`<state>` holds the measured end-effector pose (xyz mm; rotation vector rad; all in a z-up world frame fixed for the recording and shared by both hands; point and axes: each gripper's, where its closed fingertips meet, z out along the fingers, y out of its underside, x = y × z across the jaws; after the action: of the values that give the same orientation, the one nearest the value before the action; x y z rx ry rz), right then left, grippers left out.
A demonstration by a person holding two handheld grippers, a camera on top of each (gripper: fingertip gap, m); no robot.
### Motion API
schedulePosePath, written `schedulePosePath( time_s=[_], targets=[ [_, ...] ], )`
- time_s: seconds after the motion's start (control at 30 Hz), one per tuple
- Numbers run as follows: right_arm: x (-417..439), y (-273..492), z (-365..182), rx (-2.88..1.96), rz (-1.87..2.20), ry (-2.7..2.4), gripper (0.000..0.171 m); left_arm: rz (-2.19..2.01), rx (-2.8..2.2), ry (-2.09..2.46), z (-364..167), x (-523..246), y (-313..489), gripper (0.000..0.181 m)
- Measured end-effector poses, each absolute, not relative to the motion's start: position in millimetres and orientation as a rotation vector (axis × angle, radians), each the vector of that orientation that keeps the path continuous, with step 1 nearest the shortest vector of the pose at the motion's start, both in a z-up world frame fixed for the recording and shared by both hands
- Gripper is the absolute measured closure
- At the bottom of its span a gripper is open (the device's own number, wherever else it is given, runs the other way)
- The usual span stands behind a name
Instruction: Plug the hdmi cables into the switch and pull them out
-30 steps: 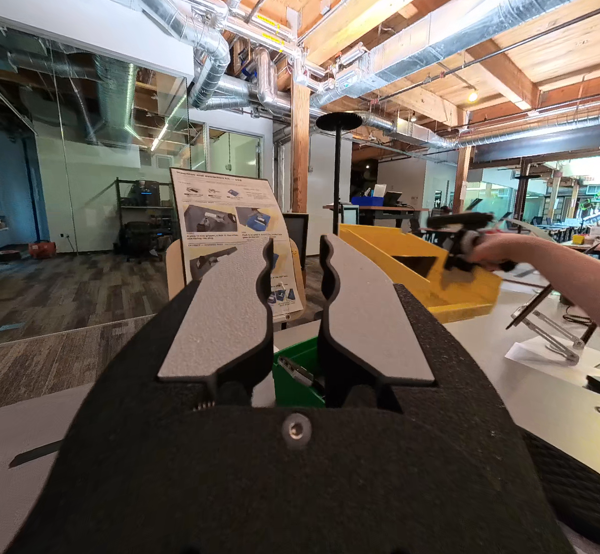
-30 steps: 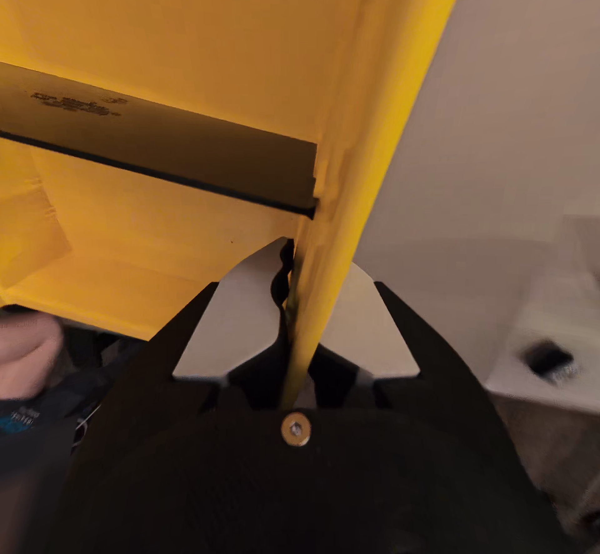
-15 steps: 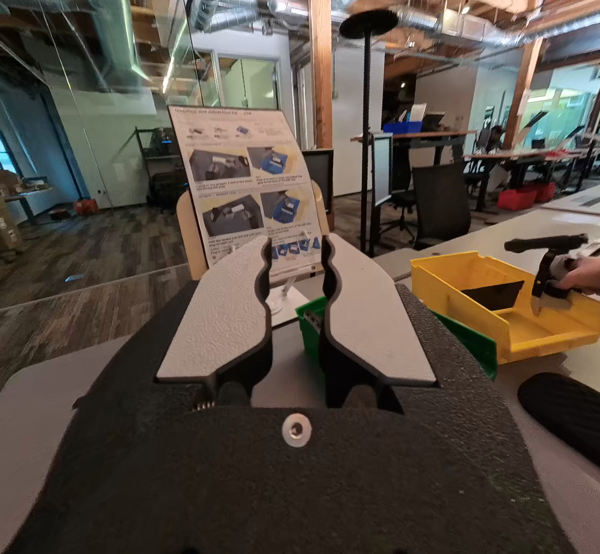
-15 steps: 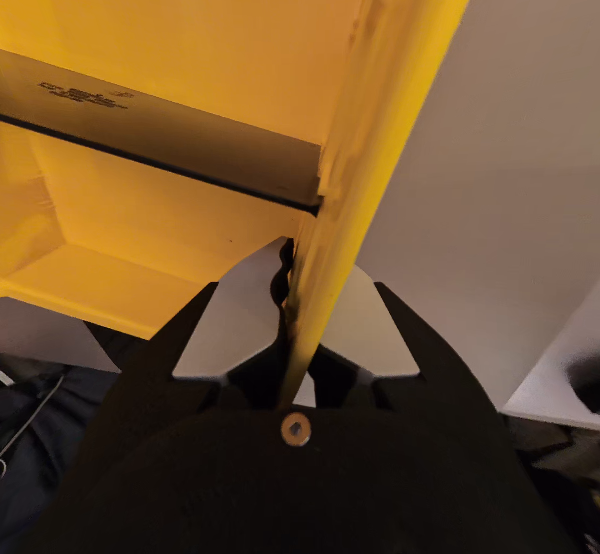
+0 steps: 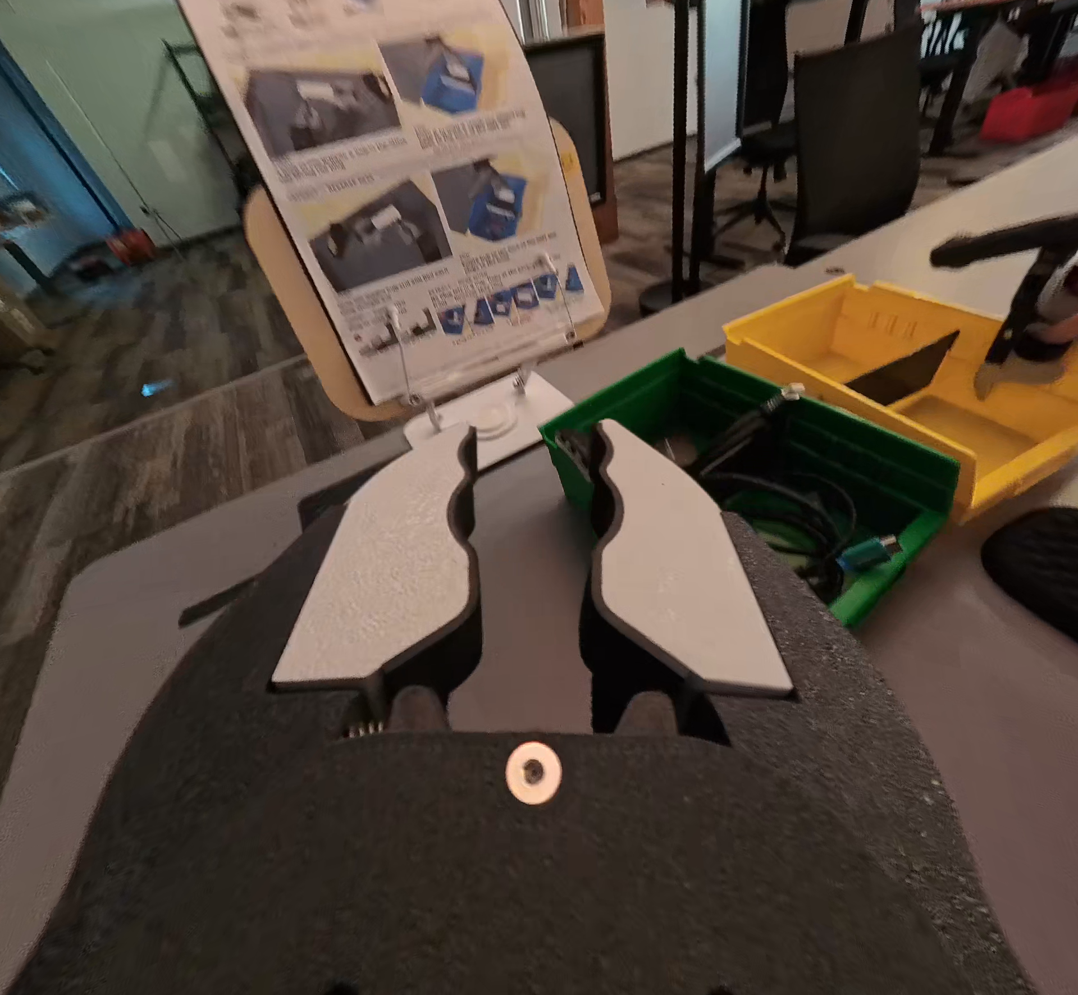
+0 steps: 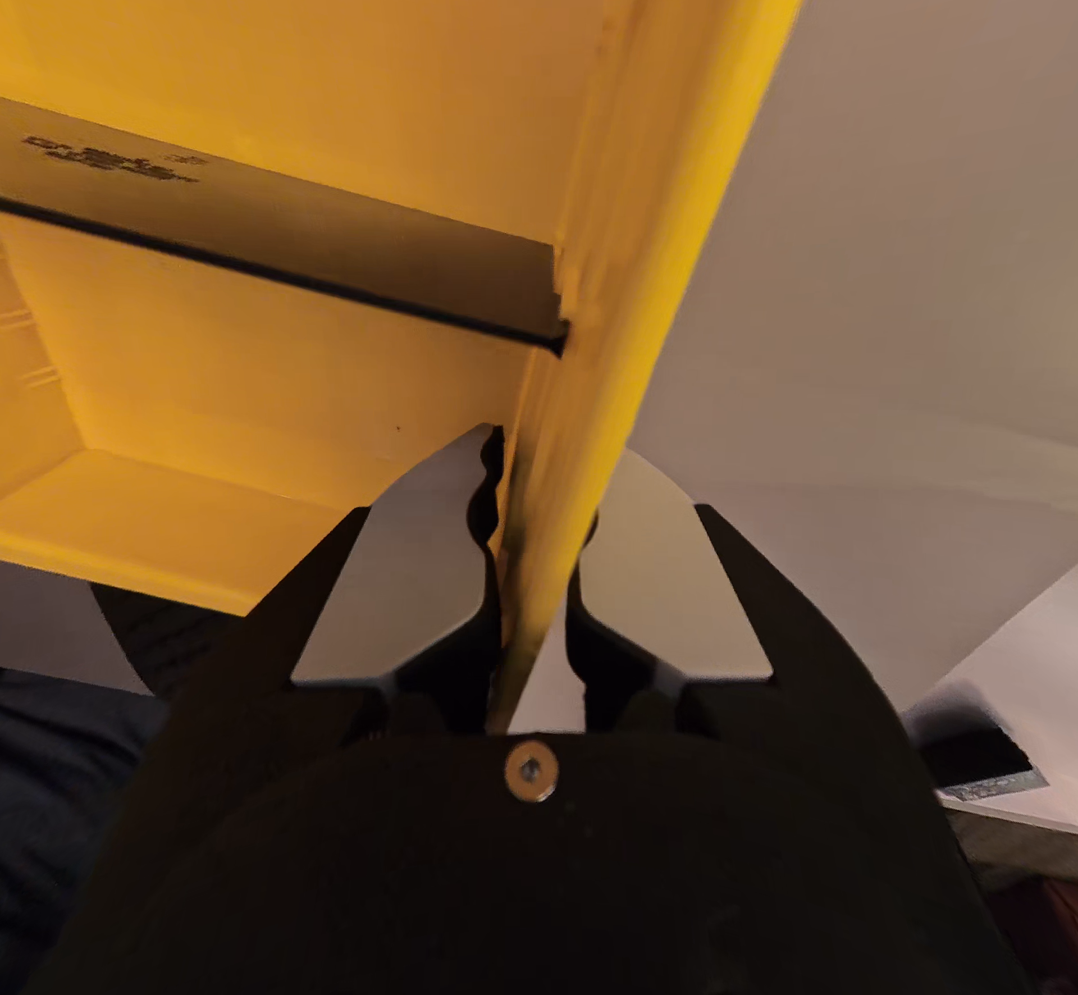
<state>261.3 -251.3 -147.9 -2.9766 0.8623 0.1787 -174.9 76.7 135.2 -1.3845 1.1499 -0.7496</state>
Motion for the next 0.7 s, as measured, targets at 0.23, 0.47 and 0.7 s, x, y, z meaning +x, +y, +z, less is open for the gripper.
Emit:
schedulePosePath(
  time_s=[0.23,0.47,0.7],
  targets=[
    [295,-230,-64,-2.623,-0.290,0.852,0.146,-0.697,-1.426,1.372,97,-136,54,0.145],
    [286,-177,109,-1.821,-0.705,0.577,0.121,-0.639,-1.501,1.391,68,-107,62,0.140],
    [257,-140,135,-1.454,-0.738,0.308,0.117,-0.686,-1.554,1.440,41,-82,59,0.127]
  ],
)
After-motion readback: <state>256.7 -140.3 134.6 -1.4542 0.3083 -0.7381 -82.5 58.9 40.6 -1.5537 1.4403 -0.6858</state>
